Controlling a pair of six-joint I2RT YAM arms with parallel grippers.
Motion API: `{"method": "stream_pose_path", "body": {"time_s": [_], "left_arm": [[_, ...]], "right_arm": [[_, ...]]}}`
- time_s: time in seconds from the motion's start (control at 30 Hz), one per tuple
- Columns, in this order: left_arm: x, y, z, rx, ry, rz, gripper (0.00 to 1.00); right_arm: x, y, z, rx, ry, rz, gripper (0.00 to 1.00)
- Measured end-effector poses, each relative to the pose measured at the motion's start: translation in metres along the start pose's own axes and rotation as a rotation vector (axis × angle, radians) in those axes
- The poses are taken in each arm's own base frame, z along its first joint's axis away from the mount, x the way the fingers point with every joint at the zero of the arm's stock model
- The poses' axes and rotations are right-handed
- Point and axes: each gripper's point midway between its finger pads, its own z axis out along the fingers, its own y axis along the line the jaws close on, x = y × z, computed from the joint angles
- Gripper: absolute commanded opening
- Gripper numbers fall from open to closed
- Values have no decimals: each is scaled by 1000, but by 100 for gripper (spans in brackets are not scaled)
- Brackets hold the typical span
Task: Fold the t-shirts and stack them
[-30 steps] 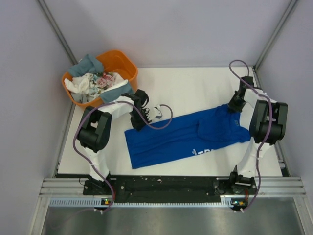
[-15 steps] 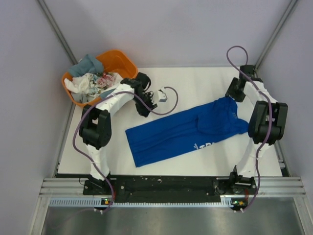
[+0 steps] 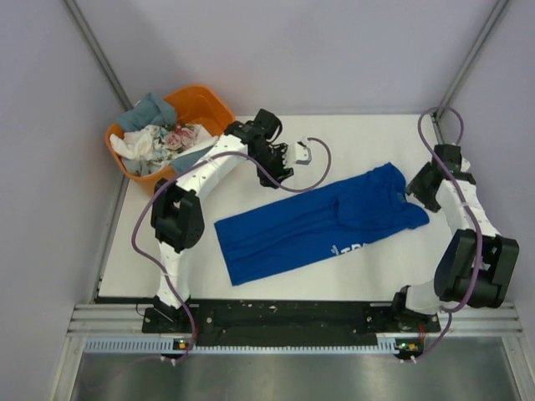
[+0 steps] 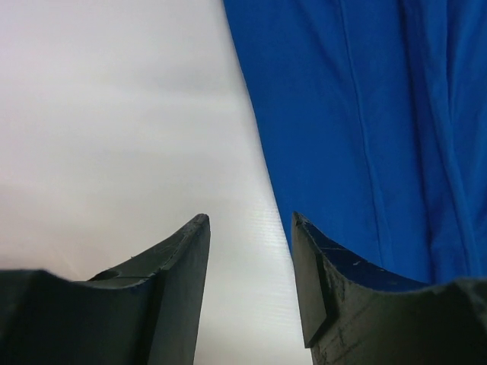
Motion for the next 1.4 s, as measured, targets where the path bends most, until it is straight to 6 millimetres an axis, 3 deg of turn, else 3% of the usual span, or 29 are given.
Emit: {"method": "stream_pose_path", "body": {"time_s": [0.1, 0.17, 0.27, 0.4, 0.53, 0.6, 0.87, 1.1, 1.23, 1.4], "left_arm": [[26, -4, 3, 6, 77, -34, 50], [52, -11, 7, 25, 144, -73, 49], [89, -20, 9, 52, 229, -142, 47], [136, -30, 4, 61, 316, -235, 46], [171, -48, -8, 66, 372, -287, 47], [176, -61, -13, 87, 383, -288, 48], [151, -87, -20, 162, 305, -201, 47], [130, -145, -3, 331, 323, -13, 47], [96, -171, 3, 407, 267, 51, 47], [11, -182, -1, 443, 61, 134, 46]], "right_arm": [[42, -33, 18, 54, 102, 75, 54], [66, -45, 26, 68, 159, 113, 53], [85, -51, 35, 71, 206, 147, 46], [89, -46, 56, 66, 246, 159, 37], [60, -26, 78, 19, 226, 170, 37], [45, -10, 89, -12, 218, 163, 39], [-9, 70, 134, -114, 168, 117, 41], [-53, 111, 166, -182, 117, 120, 48], [-59, 117, 168, -202, 120, 85, 54], [-50, 111, 154, -203, 135, 23, 69]]}}
